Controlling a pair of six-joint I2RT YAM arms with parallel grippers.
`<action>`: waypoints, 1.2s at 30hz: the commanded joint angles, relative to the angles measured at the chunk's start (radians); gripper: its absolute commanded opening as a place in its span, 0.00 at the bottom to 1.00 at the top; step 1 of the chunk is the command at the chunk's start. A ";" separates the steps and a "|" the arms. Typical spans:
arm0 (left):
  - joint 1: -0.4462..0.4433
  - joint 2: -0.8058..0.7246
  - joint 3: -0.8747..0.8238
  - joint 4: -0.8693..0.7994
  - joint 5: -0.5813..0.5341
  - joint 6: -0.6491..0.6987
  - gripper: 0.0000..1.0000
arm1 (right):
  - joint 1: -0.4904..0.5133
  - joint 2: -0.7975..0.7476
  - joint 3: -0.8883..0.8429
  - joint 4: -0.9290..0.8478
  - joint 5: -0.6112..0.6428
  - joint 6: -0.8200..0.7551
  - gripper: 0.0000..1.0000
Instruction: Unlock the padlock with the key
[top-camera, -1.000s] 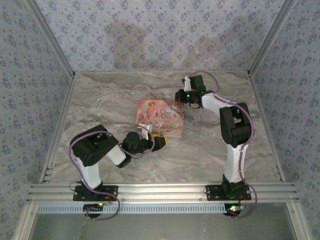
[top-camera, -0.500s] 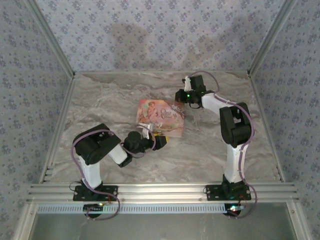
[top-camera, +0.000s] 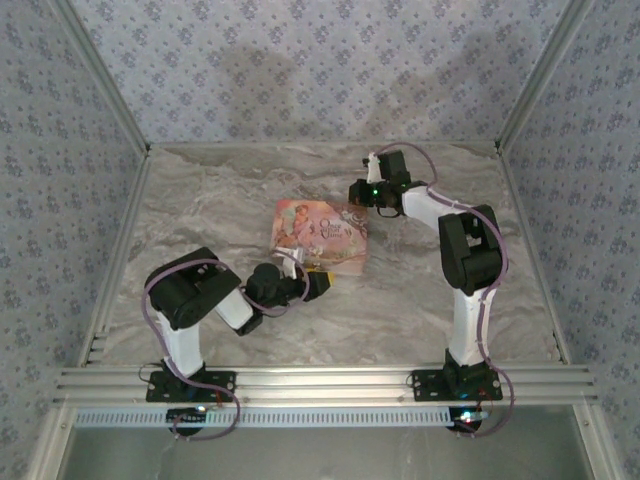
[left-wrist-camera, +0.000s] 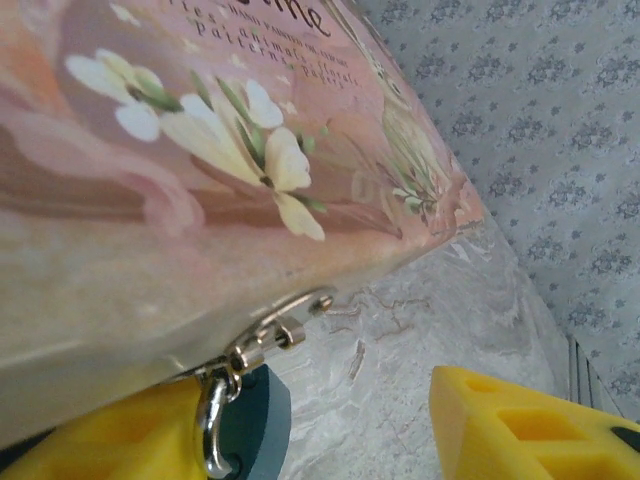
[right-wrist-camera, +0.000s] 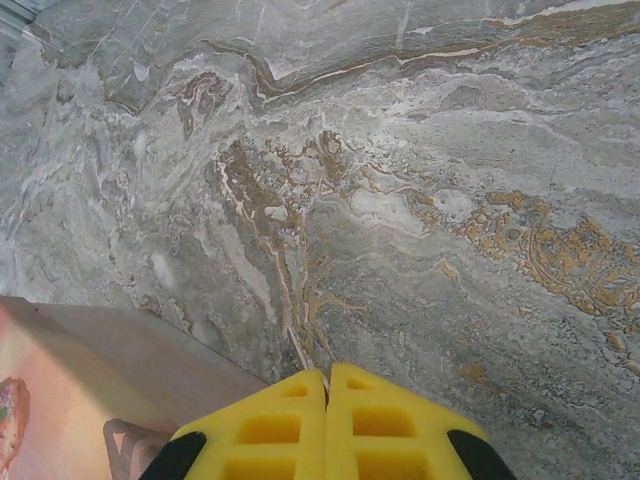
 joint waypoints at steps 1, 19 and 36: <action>0.011 -0.021 0.001 0.048 0.010 -0.004 0.54 | 0.011 -0.022 -0.017 -0.038 -0.022 0.011 0.00; -0.040 0.068 0.089 0.048 0.006 -0.036 0.72 | 0.012 -0.020 -0.018 -0.032 -0.022 0.014 0.00; -0.009 0.003 -0.012 0.048 -0.063 -0.028 0.60 | 0.005 -0.016 -0.030 -0.018 -0.029 0.018 0.00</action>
